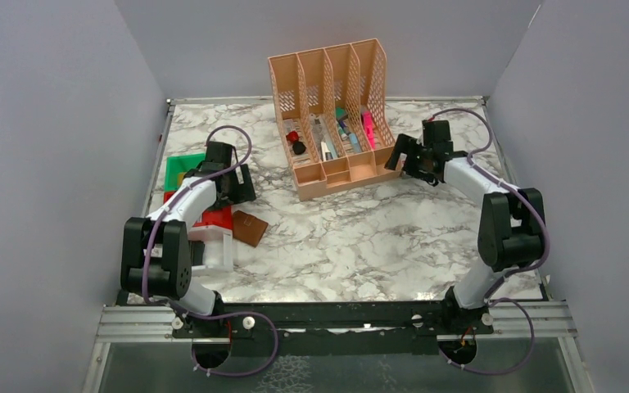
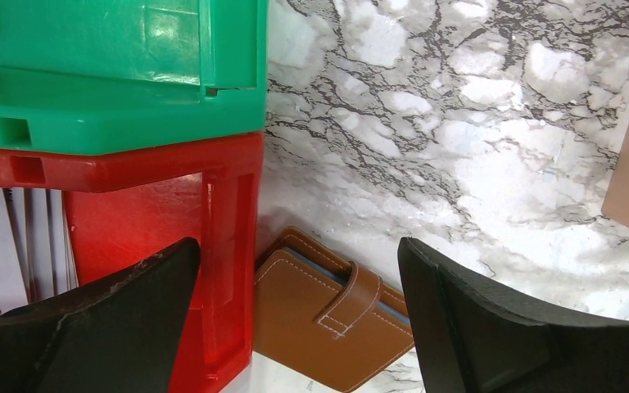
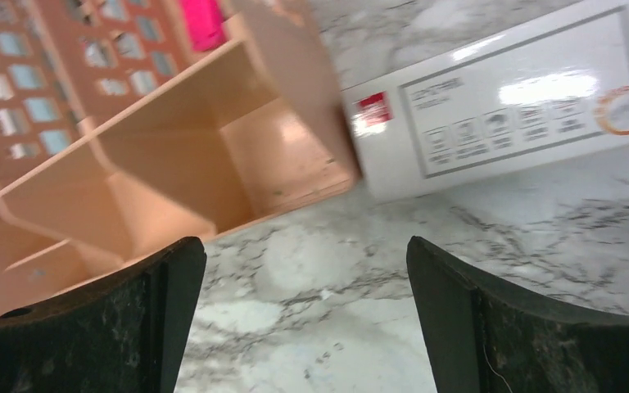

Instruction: Take the credit cards out of the card holder

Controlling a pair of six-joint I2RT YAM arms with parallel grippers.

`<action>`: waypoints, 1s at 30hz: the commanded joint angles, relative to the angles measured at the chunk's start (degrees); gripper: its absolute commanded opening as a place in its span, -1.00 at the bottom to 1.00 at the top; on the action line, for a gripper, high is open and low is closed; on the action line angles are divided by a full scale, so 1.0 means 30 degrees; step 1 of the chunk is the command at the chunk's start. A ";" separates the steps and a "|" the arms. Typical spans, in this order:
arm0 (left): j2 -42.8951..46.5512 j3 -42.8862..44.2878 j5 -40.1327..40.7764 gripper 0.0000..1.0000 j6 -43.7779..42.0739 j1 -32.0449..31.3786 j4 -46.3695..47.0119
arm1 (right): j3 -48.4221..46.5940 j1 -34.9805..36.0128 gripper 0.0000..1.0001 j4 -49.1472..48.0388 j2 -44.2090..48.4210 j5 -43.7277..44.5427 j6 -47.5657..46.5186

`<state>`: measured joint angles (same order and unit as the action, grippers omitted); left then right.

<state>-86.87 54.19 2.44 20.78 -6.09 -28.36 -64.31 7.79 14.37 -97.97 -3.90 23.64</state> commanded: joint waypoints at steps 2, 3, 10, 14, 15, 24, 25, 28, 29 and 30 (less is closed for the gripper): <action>0.1738 -0.0111 -0.1329 0.87 -0.0170 0.0037 0.0664 | 0.2080 0.0109 0.94 -0.1800 0.2213 -0.4771 0.0459; 0.2003 -0.0150 -0.1309 0.89 -0.0203 0.0037 0.0664 | 0.2667 0.0187 0.93 -0.2245 0.2705 -0.5292 0.0520; 0.2661 -0.0226 -0.0610 0.94 -0.0089 0.0035 0.0793 | 0.2333 0.4052 0.89 -0.1753 0.1723 -0.6835 -0.0773; 0.2923 -0.0292 -0.0581 0.94 -0.0040 0.0033 0.0782 | 0.1563 0.6822 0.88 -0.2894 0.0460 -0.5104 0.0242; 0.3111 -0.0371 -0.0545 0.94 -0.0040 0.0036 0.0781 | 0.1284 0.7160 0.87 -0.3176 0.0069 -0.5063 0.0515; 0.4077 -0.0776 0.0763 0.97 0.0075 0.0022 0.0753 | -0.1906 0.9007 0.85 -0.4434 -0.3235 -0.2756 0.1641; 0.4021 -0.0753 0.0882 0.97 0.0036 0.0013 0.0767 | -0.2387 0.9199 0.85 -0.4259 -0.3543 -0.2568 0.1664; 0.3794 -0.0695 0.1079 0.98 0.0004 0.0037 0.0755 | -0.3494 0.9659 0.85 -0.4219 -0.4413 -0.1943 0.1788; 0.3678 -0.0619 0.1090 0.97 0.0017 0.0037 0.0741 | -0.4003 0.9716 0.85 -0.3957 -0.4767 -0.1808 0.1876; 0.3583 -0.0558 0.1066 0.97 -0.0004 0.0052 0.0725 | -0.4476 0.9734 0.85 -0.3719 -0.5137 -0.1717 0.1902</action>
<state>-75.88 52.25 3.55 20.58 -6.07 -26.83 -72.07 35.70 4.56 -109.73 -13.30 28.49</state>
